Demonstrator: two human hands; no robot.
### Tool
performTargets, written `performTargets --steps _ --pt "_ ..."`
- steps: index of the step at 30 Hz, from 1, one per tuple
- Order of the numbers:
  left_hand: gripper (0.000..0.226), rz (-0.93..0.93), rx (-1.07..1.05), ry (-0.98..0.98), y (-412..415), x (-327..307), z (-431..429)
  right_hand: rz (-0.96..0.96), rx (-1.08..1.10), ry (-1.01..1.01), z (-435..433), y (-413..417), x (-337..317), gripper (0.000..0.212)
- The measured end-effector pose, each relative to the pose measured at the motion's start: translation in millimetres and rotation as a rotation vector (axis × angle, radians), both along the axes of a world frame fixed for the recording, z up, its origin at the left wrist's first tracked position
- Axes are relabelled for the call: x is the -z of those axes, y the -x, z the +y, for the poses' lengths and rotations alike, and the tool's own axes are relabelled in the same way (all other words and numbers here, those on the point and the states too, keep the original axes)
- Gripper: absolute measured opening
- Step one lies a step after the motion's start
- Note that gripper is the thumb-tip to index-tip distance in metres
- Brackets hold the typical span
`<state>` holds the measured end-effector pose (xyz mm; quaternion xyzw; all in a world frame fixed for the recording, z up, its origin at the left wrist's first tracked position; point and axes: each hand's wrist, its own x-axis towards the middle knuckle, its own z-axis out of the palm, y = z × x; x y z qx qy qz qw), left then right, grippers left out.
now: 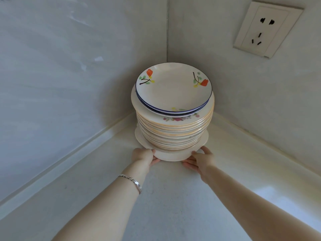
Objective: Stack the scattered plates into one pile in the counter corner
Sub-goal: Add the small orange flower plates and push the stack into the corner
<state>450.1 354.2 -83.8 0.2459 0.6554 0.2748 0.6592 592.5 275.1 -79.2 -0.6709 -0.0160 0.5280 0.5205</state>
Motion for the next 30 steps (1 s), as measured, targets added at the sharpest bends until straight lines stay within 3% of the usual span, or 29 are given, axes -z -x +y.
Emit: performTargets --steps 4,10,22,27,30 --pt "0.01 -0.015 -0.056 -0.013 0 6 -6 -0.043 -0.012 0.005 1 -3 2 0.053" --pt "0.027 0.023 -0.118 -0.036 -1 16 -7 -0.073 -0.037 -0.001 14 -13 5 0.055" --pt "0.023 0.119 -0.085 -0.025 -7 11 1 -0.083 -0.069 0.056 22 -22 6 0.053" --pt "0.021 0.085 -0.058 0.009 -4 11 4 -0.178 -0.111 0.144 25 -17 4 0.038" --pt "0.005 0.174 0.071 -0.02 4 1 1 -0.341 -0.253 0.26 17 -12 -1 0.026"
